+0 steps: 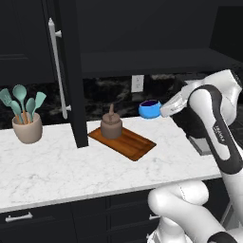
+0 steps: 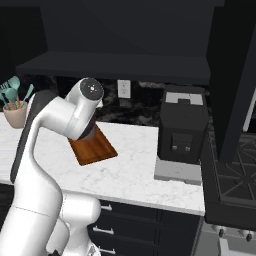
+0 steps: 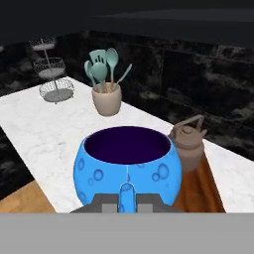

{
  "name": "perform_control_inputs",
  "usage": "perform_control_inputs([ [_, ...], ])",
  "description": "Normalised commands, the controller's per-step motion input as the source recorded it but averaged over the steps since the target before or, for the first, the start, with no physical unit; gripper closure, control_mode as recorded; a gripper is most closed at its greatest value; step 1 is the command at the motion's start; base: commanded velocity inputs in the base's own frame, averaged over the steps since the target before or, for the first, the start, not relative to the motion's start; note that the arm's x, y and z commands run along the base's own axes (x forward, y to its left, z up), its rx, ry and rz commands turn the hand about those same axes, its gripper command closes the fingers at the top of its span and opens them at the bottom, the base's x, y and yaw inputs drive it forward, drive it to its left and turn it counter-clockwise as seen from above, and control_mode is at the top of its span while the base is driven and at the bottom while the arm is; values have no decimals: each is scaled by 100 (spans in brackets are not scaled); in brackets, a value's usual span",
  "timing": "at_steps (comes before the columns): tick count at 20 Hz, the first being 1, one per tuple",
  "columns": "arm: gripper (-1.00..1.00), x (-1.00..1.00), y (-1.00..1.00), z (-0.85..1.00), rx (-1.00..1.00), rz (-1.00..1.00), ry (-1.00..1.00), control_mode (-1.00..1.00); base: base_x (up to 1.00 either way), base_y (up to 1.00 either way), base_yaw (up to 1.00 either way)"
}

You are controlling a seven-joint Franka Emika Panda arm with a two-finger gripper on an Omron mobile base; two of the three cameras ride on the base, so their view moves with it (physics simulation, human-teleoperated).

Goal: Pick the kettle from the counter and place it on the tray. Then pick the mug from the cabinet and place it on the tray. Then close the cabinet doors.

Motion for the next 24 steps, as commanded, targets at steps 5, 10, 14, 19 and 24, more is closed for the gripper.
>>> perform_control_inputs([
  [5, 100, 29, 0, -75, -12, 18, -13, -100, 0, 0, 0],
  [10, 100, 43, -2, -57, 0, 14, -3, -100, 0, 0, 0],
  [14, 100, 25, -3, -56, -1, 18, 0, -100, 0, 0, 0],
  [19, 100, 41, -1, -47, -1, 4, 2, -100, 0, 0, 0],
  [24, 100, 40, 0, -42, 0, 0, 6, -100, 0, 0, 0],
])
